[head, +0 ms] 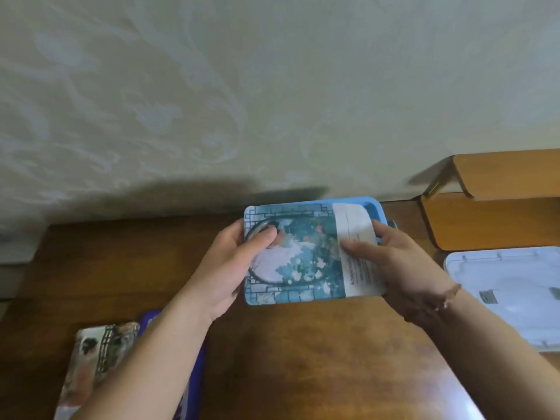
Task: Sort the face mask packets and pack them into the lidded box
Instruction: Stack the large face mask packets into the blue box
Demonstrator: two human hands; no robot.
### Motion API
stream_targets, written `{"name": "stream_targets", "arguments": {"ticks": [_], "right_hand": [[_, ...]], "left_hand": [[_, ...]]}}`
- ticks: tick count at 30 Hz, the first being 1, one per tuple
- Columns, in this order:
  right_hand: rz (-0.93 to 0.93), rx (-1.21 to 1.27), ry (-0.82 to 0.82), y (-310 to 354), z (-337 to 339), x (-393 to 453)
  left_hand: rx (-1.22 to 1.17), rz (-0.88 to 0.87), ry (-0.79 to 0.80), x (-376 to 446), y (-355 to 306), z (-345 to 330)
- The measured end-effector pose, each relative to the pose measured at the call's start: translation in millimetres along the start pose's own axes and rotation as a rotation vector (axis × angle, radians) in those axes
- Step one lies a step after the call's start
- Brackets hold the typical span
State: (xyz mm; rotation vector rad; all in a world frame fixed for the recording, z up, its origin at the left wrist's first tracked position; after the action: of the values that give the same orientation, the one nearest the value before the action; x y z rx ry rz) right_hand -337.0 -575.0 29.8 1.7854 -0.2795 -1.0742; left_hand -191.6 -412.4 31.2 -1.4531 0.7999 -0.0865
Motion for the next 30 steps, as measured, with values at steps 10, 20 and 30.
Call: {"name": "stream_targets", "arguments": {"ticks": [10, 20, 30], "right_hand": [[-0.053, -0.354, -0.154, -32.4, 5.9, 76.0], [-0.205, -0.779, -0.078, -45.3, -10.5, 94.5], [0.447, -1.558, 0.075, -5.7, -16.1, 77.0]], "left_hand": [[1.017, -0.745, -0.159, 62.9, 11.7, 22.5], [1.729, -0.728, 0.270, 67.2, 34.7, -5.1], [1.930, -0.701, 0.254, 68.3, 36.7, -23.6]]}}
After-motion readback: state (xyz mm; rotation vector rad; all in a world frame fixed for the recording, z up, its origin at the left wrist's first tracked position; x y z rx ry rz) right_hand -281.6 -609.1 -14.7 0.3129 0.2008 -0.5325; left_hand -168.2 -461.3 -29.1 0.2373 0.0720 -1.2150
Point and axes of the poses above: each hand's wrist, its own x-axis towards the middle knuckle, its own z-axis out of the back of the hand, y = z × x, the point moved 3 cm from there along x, towards the middle knuckle, and after that the axes turned 13 degrees about -y, right-handed, at the moved point
